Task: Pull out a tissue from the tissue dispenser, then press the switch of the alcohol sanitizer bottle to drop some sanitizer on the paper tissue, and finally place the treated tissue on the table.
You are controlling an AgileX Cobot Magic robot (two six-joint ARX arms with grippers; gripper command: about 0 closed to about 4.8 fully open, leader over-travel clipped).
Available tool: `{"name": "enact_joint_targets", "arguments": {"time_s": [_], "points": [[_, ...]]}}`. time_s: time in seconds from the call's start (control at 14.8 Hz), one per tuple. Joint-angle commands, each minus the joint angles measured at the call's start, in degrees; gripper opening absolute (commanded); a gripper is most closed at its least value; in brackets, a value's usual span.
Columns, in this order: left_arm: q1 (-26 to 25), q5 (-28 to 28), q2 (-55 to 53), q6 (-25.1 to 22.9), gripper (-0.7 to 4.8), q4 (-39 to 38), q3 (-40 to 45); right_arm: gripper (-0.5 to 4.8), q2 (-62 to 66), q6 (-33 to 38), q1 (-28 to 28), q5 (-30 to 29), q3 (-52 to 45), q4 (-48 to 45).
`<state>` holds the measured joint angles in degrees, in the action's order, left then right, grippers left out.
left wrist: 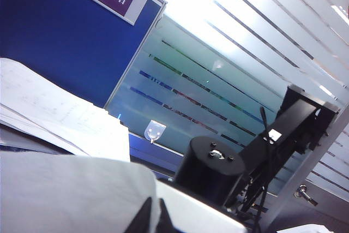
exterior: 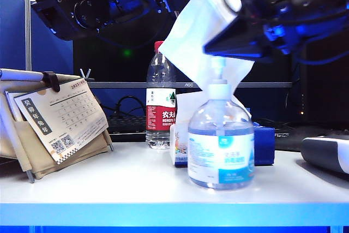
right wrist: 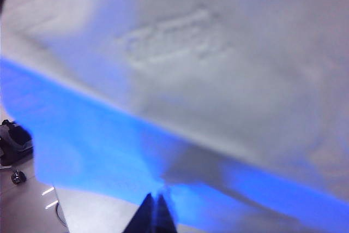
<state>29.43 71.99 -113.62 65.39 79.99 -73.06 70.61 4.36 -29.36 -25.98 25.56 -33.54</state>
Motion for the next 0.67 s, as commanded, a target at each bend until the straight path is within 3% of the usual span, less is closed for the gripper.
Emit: {"name": "enact_joint_targets", "arguments": {"time_s": [0.07,0.27,0.4,0.67], "points": [[-0.1,0.2,0.3,0.1,-0.06,1.2,-0.4,-0.06,4.1,-0.1,-0.1,0.0,-0.6,3.9],[-0.1,0.3,0.3,1.1,-0.06,1.4,-0.5,-0.06,-2.3,1.6,0.0,-1.9,0.0,-2.7],[-0.5,0.9,0.3,1.3,-0.06,2.0,-0.5,-0.06,-9.8,0.4,0.0,1.8,2.9,-0.5],[-1.0,1.0,0.3,1.3,-0.06,2.0,-0.5,-0.06,-10.0,-3.1,0.0,2.1,5.9,7.6]]}}
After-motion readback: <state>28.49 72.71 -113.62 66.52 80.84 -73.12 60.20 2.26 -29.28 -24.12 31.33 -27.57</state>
